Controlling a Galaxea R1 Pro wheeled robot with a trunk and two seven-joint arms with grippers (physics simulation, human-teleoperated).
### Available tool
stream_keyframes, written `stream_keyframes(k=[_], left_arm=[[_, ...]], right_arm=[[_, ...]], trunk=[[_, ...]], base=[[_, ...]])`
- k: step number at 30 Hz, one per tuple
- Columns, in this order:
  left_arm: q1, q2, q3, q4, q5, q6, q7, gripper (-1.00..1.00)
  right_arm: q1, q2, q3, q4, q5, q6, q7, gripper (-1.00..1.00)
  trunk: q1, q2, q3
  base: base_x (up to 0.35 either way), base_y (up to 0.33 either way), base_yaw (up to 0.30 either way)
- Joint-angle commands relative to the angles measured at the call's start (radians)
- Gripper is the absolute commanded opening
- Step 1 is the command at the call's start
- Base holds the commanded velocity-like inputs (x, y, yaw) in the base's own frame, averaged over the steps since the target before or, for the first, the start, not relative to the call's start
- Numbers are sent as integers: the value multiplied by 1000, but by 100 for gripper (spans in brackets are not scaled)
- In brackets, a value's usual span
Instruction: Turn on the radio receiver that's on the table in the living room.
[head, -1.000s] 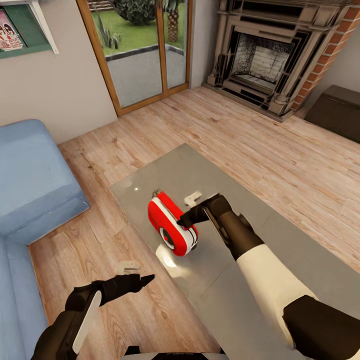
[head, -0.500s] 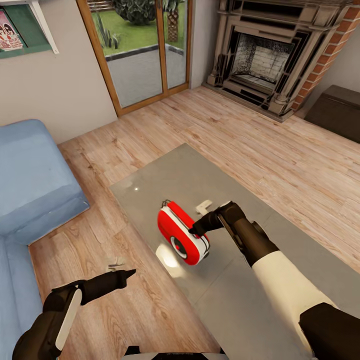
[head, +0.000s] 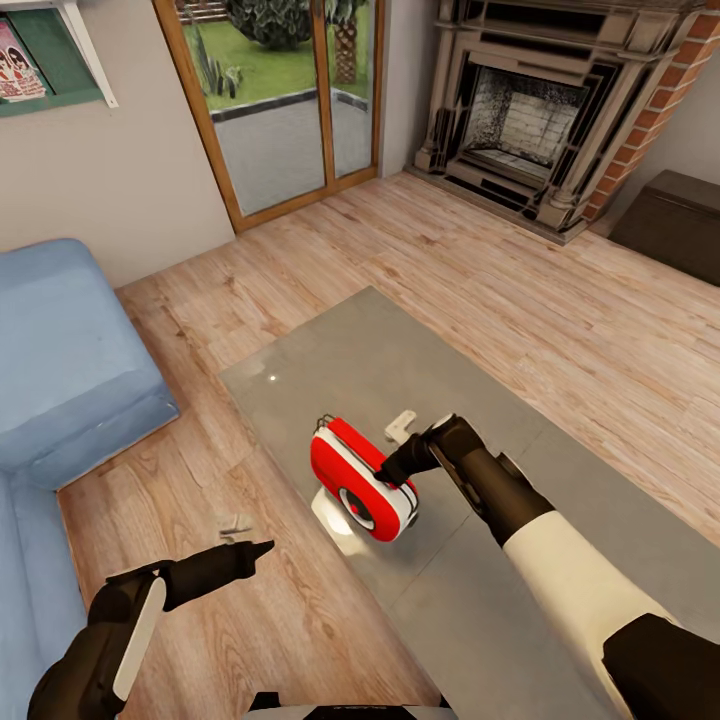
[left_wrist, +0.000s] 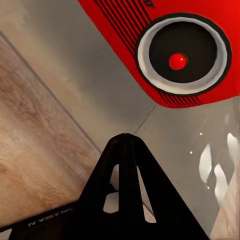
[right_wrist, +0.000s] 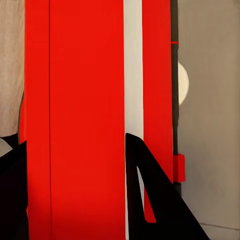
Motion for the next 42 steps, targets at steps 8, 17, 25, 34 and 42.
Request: stream_keyframes(k=[8,17,25,34,42], left_arm=[[-3,-54,-5,0,1,2,3,-100],[-25,-94,-6,2,1,3,7,-100],[-53,-110,-7,6,-3,3,12,-100],[-91,-116,-8,8,0,3,95,-100],[-92,-119,-9,13,0,3,101,-100]], right_arm=[[0,2,0,0,-7,0,-1,-100],[0,5,1,0,-2,0,-1,-100],[1,7,3,0,-9,0,4,-100],[24,2,3,-29,-7,-1,10,-100],[53,-14,5,-171,-9,14,96,-100]], trunk=[[0,0,0],[0,0,0],[0,0,0],[0,0,0],[0,0,0]], base=[[0,0,0],[0,0,0],[0,0,0],[0,0,0],[0,0,0]])
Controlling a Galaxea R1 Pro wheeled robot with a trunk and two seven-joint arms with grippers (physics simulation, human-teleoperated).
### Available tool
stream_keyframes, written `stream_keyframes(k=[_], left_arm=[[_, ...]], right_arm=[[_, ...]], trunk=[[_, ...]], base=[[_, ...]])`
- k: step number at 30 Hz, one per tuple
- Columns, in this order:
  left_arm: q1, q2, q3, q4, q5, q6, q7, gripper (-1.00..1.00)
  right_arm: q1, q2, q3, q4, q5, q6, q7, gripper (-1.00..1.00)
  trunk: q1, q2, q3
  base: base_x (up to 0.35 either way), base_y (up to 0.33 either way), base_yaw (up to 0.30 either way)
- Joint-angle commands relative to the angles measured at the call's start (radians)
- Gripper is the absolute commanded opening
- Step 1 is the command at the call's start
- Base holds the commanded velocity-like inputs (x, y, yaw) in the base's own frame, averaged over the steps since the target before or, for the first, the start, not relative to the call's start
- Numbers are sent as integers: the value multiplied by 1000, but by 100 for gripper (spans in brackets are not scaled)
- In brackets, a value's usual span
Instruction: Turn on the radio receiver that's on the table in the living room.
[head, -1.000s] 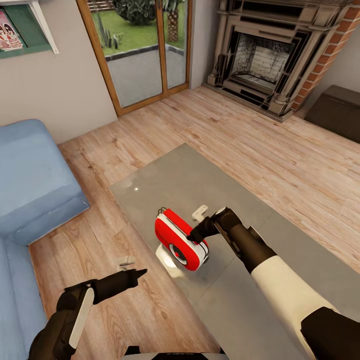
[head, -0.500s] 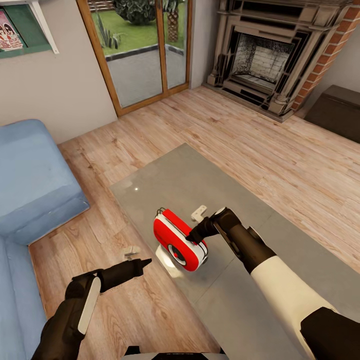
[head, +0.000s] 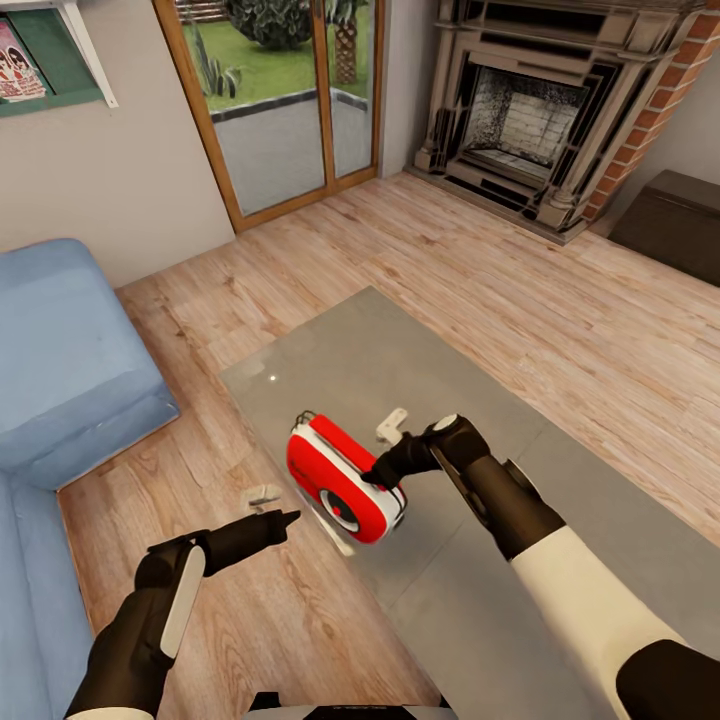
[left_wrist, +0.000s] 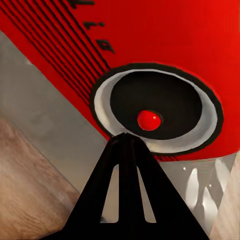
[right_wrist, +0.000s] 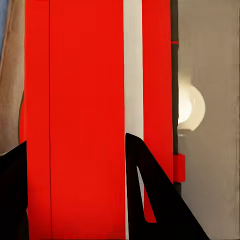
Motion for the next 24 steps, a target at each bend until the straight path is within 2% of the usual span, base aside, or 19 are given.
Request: stream_keyframes(k=[1,10,24], left_arm=[[0,0,0,4,0,0,0,-100],[0,0,0,69,-4,-3,0,-100],[0,-9,-6,77,-5,-10,1,-100]], right_arm=[[0,-2,0,-11,-8,5,5,-100],[1,-5,0,-59,-9,60,15,-100],[1,-2,2,-69,-13,68,22,-100]], trunk=[[0,0,0],[0,0,0],[0,0,0]], base=[[0,0,0],[0,0,0],[0,0,0]])
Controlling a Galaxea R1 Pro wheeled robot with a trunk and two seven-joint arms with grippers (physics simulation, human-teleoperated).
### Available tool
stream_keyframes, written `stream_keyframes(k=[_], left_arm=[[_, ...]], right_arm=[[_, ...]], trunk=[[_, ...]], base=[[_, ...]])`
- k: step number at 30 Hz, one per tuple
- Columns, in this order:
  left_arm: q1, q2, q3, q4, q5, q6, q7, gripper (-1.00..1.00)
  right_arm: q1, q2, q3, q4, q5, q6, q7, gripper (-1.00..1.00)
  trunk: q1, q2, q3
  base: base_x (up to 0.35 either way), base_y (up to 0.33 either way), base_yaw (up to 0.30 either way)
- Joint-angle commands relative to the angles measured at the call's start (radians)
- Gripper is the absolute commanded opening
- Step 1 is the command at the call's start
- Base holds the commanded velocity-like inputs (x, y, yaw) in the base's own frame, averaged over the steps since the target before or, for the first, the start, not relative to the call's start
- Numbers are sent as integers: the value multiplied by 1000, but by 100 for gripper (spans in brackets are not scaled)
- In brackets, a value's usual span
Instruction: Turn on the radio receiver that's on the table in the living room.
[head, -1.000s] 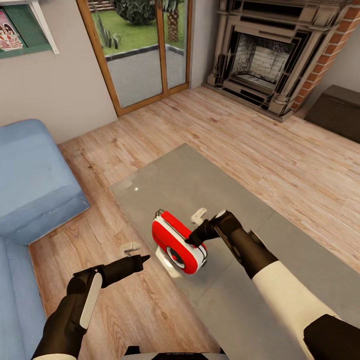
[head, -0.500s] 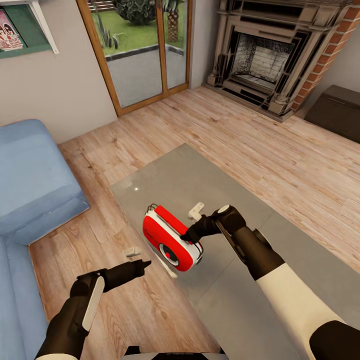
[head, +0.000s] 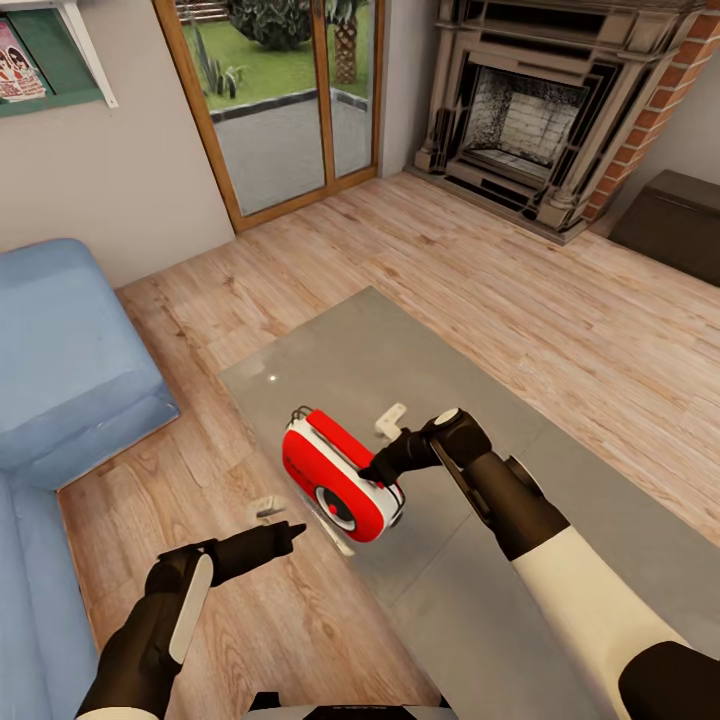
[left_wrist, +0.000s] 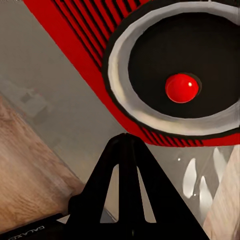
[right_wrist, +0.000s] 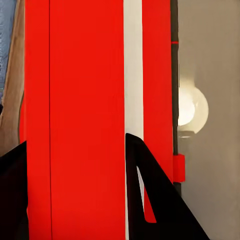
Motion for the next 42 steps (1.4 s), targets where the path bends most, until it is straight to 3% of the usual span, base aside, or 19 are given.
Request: stream_keyframes(k=[1,3,6,10,32,35,38,42], left_arm=[[0,-1,0,0,1,0,0,-100],[0,-8,-1,-1,2,-1,0,-100],[0,-44,-3,-2,-2,-2,1,-100],[-13,-62,-2,-4,-1,-2,2,-100],[-21,-77,-3,13,-4,-7,1,-100],[-21,-76,-3,13,-4,-7,1,-100],[-21,-74,-4,13,-4,-7,0,-100],[-21,-70,-9,15,-6,-7,-2,-100]], right_arm=[[0,2,0,0,-11,4,11,-100],[0,3,1,0,-11,5,22,-100],[0,6,21,0,-10,7,33,-100],[0,6,38,0,-9,9,35,-100],[0,4,31,-20,-3,33,16,-100],[0,-2,3,-24,2,65,-55,-100],[0,-6,-32,-36,7,119,-178,-100],[0,-8,-42,-81,10,119,-292,-100]], trunk=[[0,0,0],[0,0,0],[0,0,0],[0,0,0],[0,0,0],[0,0,0],[0,0,0],[0,0,0]], base=[[0,0,0],[0,0,0],[0,0,0],[0,0,0],[0,0,0],[0,0,0],[0,0,0],[0,0,0]])
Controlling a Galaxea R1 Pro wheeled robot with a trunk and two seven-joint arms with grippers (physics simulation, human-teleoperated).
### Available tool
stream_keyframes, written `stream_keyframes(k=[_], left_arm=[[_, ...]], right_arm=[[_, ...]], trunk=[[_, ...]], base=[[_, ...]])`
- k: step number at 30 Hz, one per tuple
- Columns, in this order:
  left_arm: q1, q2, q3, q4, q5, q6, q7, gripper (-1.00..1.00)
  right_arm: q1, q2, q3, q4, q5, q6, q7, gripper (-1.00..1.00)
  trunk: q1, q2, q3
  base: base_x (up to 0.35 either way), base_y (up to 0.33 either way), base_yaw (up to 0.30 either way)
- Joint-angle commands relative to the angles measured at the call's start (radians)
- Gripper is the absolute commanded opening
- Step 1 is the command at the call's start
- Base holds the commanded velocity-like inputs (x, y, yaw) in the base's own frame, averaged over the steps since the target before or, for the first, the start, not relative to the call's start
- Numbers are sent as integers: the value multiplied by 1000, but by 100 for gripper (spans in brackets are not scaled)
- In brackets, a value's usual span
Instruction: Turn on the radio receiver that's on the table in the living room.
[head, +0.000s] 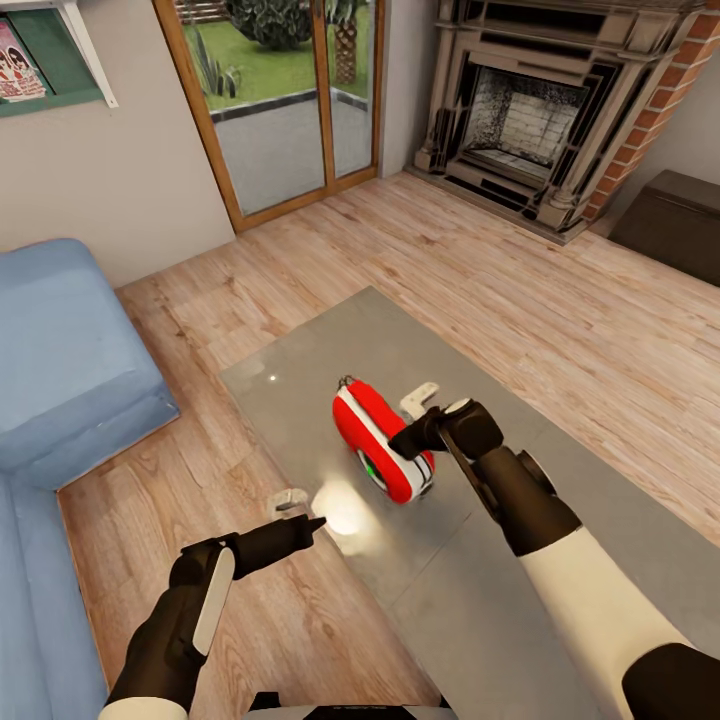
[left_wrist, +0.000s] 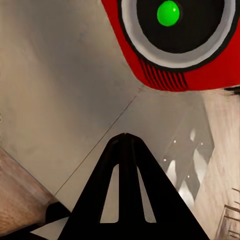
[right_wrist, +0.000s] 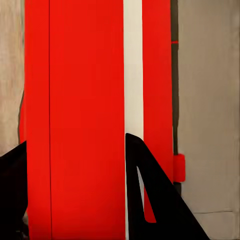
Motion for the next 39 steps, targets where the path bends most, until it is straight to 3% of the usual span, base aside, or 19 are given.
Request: stream_keyframes(k=[1,4,8,19,32,39], left_arm=[[0,1,-1,0,-1,0,-1,-100],[0,8,-1,-2,-3,0,-6,-100],[0,15,-1,-8,-4,0,-8,-100],[0,54,0,4,-6,-1,-8,-100],[0,56,0,21,-7,-1,-6,-100],[0,56,0,22,-5,0,-4,-100]], right_arm=[[0,-1,1,-25,-4,5,-14,-100],[0,0,4,-55,57,5,-21,-100],[0,1,4,-64,82,5,-21,-100],[0,-15,6,-69,78,5,-15,-100],[1,-17,6,-69,76,5,-15,-100],[30,-17,6,-70,76,5,-15,-100]], trunk=[[0,0,0],[0,0,0],[0,0,0],[0,0,0],[0,0,0],[0,0,0]], base=[[0,0,0],[0,0,0],[0,0,0],[0,0,0],[0,0,0],[0,0,0]])
